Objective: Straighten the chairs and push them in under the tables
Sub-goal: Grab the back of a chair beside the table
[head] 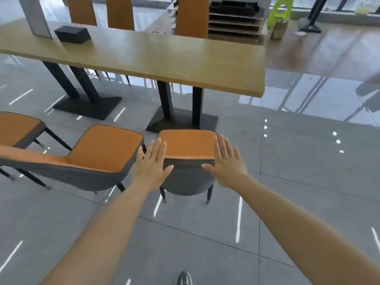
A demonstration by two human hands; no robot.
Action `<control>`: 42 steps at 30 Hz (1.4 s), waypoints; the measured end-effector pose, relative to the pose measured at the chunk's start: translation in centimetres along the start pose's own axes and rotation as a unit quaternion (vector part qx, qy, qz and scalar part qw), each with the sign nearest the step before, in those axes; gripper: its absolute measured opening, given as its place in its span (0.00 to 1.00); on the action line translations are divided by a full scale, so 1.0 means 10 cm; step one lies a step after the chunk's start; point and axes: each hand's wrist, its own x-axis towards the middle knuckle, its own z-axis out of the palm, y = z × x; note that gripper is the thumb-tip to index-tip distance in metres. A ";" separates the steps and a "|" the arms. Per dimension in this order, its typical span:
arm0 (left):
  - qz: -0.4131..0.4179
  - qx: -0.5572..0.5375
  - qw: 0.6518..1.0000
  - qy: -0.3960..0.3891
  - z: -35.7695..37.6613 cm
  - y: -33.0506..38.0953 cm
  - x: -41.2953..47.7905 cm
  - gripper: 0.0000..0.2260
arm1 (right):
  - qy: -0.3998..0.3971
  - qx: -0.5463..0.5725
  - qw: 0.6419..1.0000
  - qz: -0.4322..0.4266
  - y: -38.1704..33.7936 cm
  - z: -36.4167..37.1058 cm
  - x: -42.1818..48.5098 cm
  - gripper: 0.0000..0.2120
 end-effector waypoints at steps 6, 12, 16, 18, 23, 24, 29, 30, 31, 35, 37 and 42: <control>-0.005 -0.007 0.999 -0.032 0.24 -0.12 -0.01 0.33 | -0.062 -0.012 0.998 0.009 -0.16 0.21 0.10 0.37; -0.081 -0.037 0.995 -0.046 0.20 -0.08 0.11 0.31 | -0.069 -0.067 0.994 0.043 -0.13 0.35 0.21 0.31; -0.136 -0.104 0.978 -0.116 0.23 -0.18 0.27 0.32 | -0.056 -0.116 0.990 0.057 -0.12 0.34 0.31 0.29; -0.143 -0.161 0.967 -0.138 0.27 -0.23 0.32 0.31 | -0.056 -0.129 0.988 0.067 -0.11 0.33 0.37 0.27; -0.139 -0.232 0.952 -0.141 0.32 -0.26 0.39 0.29 | -0.076 -0.048 0.990 0.106 -0.07 0.36 0.50 0.25; -0.136 -0.233 0.954 -0.134 0.33 -0.27 0.40 0.29 | -0.080 -0.020 0.991 0.109 -0.06 0.37 0.52 0.25; -0.123 -0.239 0.957 -0.107 0.38 -0.36 0.53 0.27 | -0.046 0.044 0.992 0.109 -0.05 0.39 0.61 0.25; -0.119 -0.239 0.959 -0.101 0.39 -0.39 0.59 0.26 | -0.038 0.048 0.992 0.110 -0.06 0.38 0.64 0.25; -0.116 -0.241 0.959 -0.097 0.41 -0.43 0.64 0.26 | -0.032 0.052 0.992 0.111 -0.08 0.37 0.67 0.25; -0.114 -0.259 0.954 -0.098 0.46 -0.52 0.85 0.27 | -0.037 0.086 0.988 0.120 -0.13 0.36 0.83 0.24; -0.110 -0.255 0.956 -0.090 0.45 -0.52 0.98 0.27 | -0.031 0.102 0.986 0.127 -0.10 0.34 0.94 0.24; -0.109 -0.242 0.959 -0.095 0.37 -0.49 1.41 0.28 | -0.035 0.108 0.984 0.141 0.05 0.20 1.35 0.23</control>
